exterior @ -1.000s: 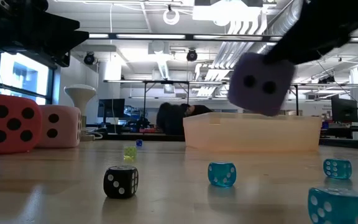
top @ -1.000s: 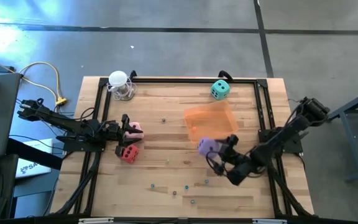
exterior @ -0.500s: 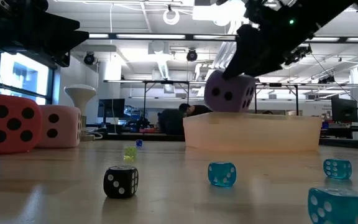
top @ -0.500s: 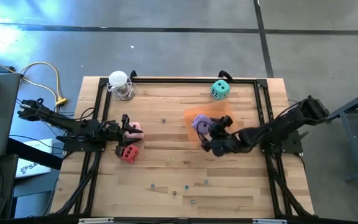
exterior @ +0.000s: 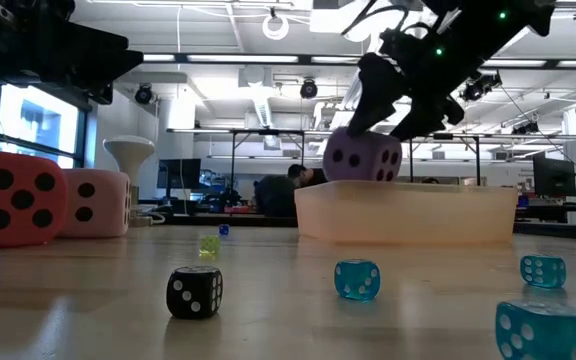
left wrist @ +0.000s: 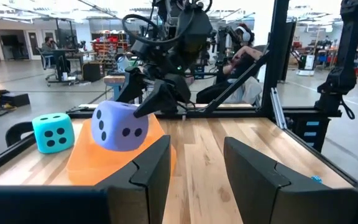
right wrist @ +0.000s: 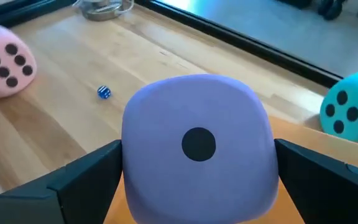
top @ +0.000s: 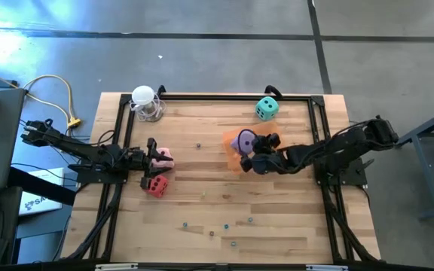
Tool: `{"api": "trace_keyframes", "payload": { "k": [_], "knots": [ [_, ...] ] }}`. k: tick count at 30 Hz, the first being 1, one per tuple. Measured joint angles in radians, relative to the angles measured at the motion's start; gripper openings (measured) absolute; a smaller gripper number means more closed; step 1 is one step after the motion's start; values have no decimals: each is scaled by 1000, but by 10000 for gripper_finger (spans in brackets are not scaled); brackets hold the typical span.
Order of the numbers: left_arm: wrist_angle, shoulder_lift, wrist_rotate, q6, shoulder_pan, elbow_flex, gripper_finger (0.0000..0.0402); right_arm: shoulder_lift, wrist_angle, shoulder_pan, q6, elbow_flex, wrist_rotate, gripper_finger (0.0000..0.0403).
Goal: Pick & Place Dice
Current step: Put the large violet dice into the orange bin, then put the small blue dice into the orange bin
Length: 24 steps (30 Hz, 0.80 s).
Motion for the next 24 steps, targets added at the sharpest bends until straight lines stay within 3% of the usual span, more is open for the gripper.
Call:
{"api": "trace_keyframes", "payload": {
  "k": [6,9,17,24],
  "knots": [
    [-2,0,0,0,0,0,144,0,6,-47,-14,0,-168,399],
    [-2,0,0,0,0,0,144,0,7,-72,8,0,-195,399],
    [-9,0,0,0,0,0,144,0,21,-107,-15,0,-160,398],
    [-7,0,0,1,0,0,144,-15,227,-34,-268,1,-21,398]
  ]
}}
